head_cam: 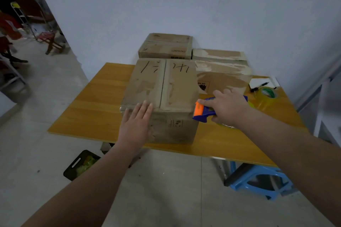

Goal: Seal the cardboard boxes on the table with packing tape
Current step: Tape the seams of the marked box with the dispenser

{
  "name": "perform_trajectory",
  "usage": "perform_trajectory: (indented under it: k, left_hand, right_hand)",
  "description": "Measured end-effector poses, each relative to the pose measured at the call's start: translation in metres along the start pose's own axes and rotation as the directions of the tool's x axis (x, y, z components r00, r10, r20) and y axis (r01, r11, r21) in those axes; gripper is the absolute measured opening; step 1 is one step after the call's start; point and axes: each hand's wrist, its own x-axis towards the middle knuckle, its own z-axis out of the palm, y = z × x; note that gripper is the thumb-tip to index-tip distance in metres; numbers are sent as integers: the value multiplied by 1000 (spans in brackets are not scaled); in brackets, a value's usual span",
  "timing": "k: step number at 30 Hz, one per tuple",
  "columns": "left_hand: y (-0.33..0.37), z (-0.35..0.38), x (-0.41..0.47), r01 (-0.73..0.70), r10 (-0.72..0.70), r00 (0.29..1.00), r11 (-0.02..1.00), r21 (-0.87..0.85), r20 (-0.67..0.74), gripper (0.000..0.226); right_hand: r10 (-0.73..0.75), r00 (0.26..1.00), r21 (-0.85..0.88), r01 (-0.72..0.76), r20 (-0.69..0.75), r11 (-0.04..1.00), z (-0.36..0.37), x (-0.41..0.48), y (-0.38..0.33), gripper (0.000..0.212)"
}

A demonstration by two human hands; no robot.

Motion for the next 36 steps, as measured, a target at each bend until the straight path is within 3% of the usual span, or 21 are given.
perform_trajectory:
  k: [3,7,9,16,22,28,36]
  left_hand:
    - [33,-7,9,-12,13,1000,1000,8,-23,83]
    - [86,-14,27,-249,245,968,965,-85,-57,80]
    - [98,-13,35,-288,288,957,951,-111,-16,77]
    - [98,-4,39,-267,269,963,953,-140,-10,71]
    - [102,-8,39,-245,248,969,962,-117,10,69]
    - [107,-10,38,-240,242,968,970,-40,58,68]
    - [110,-3,37,-224,224,971,975,13,-82,62]
  right_hand:
    - [4,1000,-16,-4,-16,1000,3,0,0,69]
    - [-1,1000,-11,1,-22,1000,5,1,1,70]
    - [-17,999,-18,17,-27,1000,6,2,3,71]
    - [-114,991,-30,112,-69,993,11,-10,29,87]
    - [-31,999,-84,28,-42,996,32,-56,95,82]
    - [-51,998,-159,45,-33,986,45,-49,81,72]
    - [-33,990,-181,58,140,982,47,-17,46,59]
